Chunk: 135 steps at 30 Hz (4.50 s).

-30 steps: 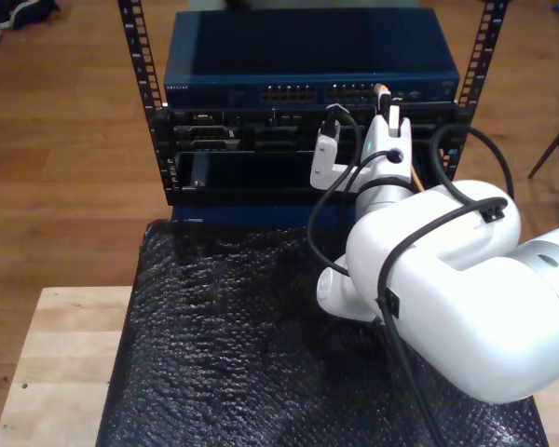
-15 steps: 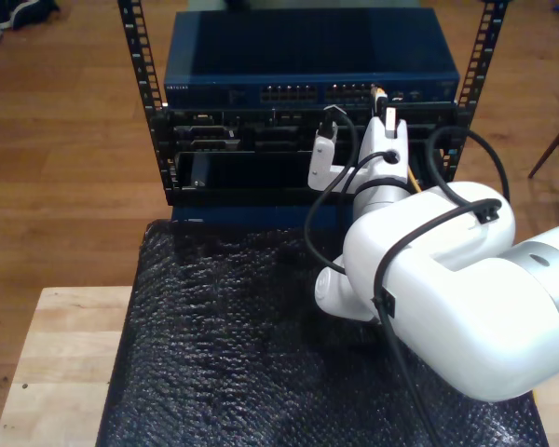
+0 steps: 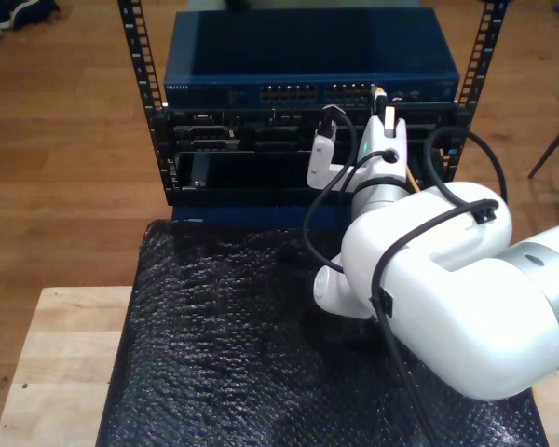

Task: Grab the cable and plug it in

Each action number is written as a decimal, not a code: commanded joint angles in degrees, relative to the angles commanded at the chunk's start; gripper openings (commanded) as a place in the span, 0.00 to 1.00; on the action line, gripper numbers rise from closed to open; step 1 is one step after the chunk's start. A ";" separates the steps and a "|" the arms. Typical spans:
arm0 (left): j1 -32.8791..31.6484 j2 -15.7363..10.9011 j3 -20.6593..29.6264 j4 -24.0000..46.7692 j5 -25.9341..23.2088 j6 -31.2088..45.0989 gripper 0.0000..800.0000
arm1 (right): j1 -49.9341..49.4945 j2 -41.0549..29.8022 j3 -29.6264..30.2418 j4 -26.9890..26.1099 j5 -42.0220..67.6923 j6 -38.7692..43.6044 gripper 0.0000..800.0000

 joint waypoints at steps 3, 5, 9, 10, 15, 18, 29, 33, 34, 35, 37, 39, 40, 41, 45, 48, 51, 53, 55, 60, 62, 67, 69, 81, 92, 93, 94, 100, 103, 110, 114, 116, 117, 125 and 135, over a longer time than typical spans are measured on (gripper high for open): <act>0.00 0.00 0.00 0.00 0.00 0.00 1.00 | 0.00 -0.09 0.00 0.00 -0.18 0.00 0.00; 0.00 0.00 0.00 0.00 0.00 0.00 1.00 | 0.00 -0.18 0.00 0.00 -0.18 0.00 0.00; 0.00 0.00 0.00 0.00 0.00 0.00 1.00 | 0.00 -0.18 0.00 0.09 -0.26 0.00 0.00; 0.00 0.00 0.00 0.00 0.00 0.00 1.00 | -0.09 -0.18 0.00 0.09 -0.18 0.00 0.00; 0.00 0.00 0.00 0.09 0.00 0.00 1.00 | -0.18 -0.18 0.09 0.09 -0.26 0.00 0.00; 0.00 0.00 0.00 0.00 0.00 0.00 1.00 | -0.18 -0.09 0.09 0.00 -0.26 0.00 0.00; 0.00 0.00 0.00 0.00 0.00 0.00 1.00 | -0.26 -0.09 -0.09 0.00 -0.18 0.00 0.00; 0.00 0.00 0.00 0.00 0.00 0.00 1.00 | -0.35 0.09 -0.97 0.00 0.00 -0.09 0.00; 0.00 0.00 0.00 0.00 0.00 0.00 1.00 | -0.35 0.09 -1.14 0.00 0.09 -0.09 0.00; 0.00 0.00 0.00 0.00 0.00 0.00 1.00 | -0.35 0.09 -1.14 0.00 0.09 -0.09 0.00; 0.00 0.00 0.00 0.00 0.00 0.00 1.00 | -0.35 0.09 -1.14 0.00 0.18 -0.09 0.00; 0.00 0.00 0.00 0.00 0.00 0.00 1.00 | -0.35 0.18 -1.14 0.00 0.26 -0.09 0.00; 0.00 0.00 0.00 0.00 0.00 0.00 1.00 | -0.35 0.18 -1.14 0.00 0.26 -0.09 0.00; 0.00 0.00 0.00 0.00 0.00 0.00 1.00 | -0.26 0.26 -1.14 0.00 0.35 -0.09 0.00; 0.00 0.00 0.00 0.00 0.00 0.00 1.00 | -0.26 0.53 -0.97 -0.09 0.44 -0.18 0.00; 0.00 0.00 0.00 0.00 0.00 0.00 1.00 | -0.35 0.53 -0.88 -0.09 0.97 -0.18 0.00; 0.00 0.00 0.00 0.00 0.00 0.00 1.00 | -0.35 0.53 -0.97 -0.18 1.85 -0.09 0.00; 0.00 0.00 0.00 0.00 0.00 0.00 1.00 | -0.35 0.53 -1.05 -0.18 2.02 -0.09 0.00; 0.00 0.00 0.00 0.00 0.00 0.00 1.00 | -0.35 0.53 -1.05 -0.18 2.02 -0.09 0.00; 0.00 0.00 0.00 0.00 0.00 0.00 1.00 | -0.35 0.53 -1.05 -0.18 2.02 -0.09 0.00; 0.00 0.00 0.00 0.00 0.00 0.00 1.00 | -0.35 0.53 -1.05 -0.18 2.02 -0.09 0.00; 0.00 0.00 0.00 0.00 0.00 0.00 1.00 | -0.53 0.53 -1.14 -0.18 2.02 -0.09 0.00; 0.00 0.00 0.00 0.00 0.00 0.00 1.00 | -0.88 0.53 -1.14 -0.18 2.11 -0.09 0.00; 0.00 0.00 0.00 0.00 0.00 0.00 1.00 | -0.97 0.35 -1.49 -0.18 2.02 0.00 0.00; 0.00 0.00 0.00 0.00 0.00 0.00 1.00 | -1.05 0.35 -2.11 -0.35 2.73 0.00 0.00; 0.00 0.00 0.00 0.00 0.00 0.00 1.00 | -1.05 0.35 -2.11 -0.35 2.73 0.00 0.00; 0.00 0.00 0.00 0.00 0.00 0.00 1.00 | -1.05 0.35 -2.11 -0.35 2.73 0.00 0.00; 0.00 0.00 0.00 0.00 0.00 0.00 1.00 | -1.05 0.35 -1.93 -0.35 2.64 0.09 0.00; 0.00 0.00 0.00 0.00 0.00 0.00 1.00 | -1.14 0.35 -1.76 -0.35 2.55 0.44 0.03; 0.00 0.00 0.00 0.00 0.00 0.00 1.00 | -1.23 0.18 -1.14 -0.53 2.81 0.53 0.26; 0.00 0.00 0.00 0.00 0.00 0.00 1.00 | -1.23 -0.97 -0.44 -0.62 2.90 0.62 0.32; 0.00 0.00 0.00 0.00 0.09 0.00 1.00 | -1.23 -1.58 0.00 -0.62 2.90 0.62 0.35; 0.00 0.00 0.00 0.00 0.00 0.00 1.00 | -1.14 -1.93 0.35 -0.62 2.99 0.62 0.35; 0.00 0.00 0.00 0.00 0.00 0.00 1.00 | -1.14 -6.15 6.42 -0.70 5.45 0.62 0.41; 0.00 0.00 0.00 0.00 0.00 0.00 1.00 | -1.14 -14.51 17.23 -2.02 11.16 0.62 0.51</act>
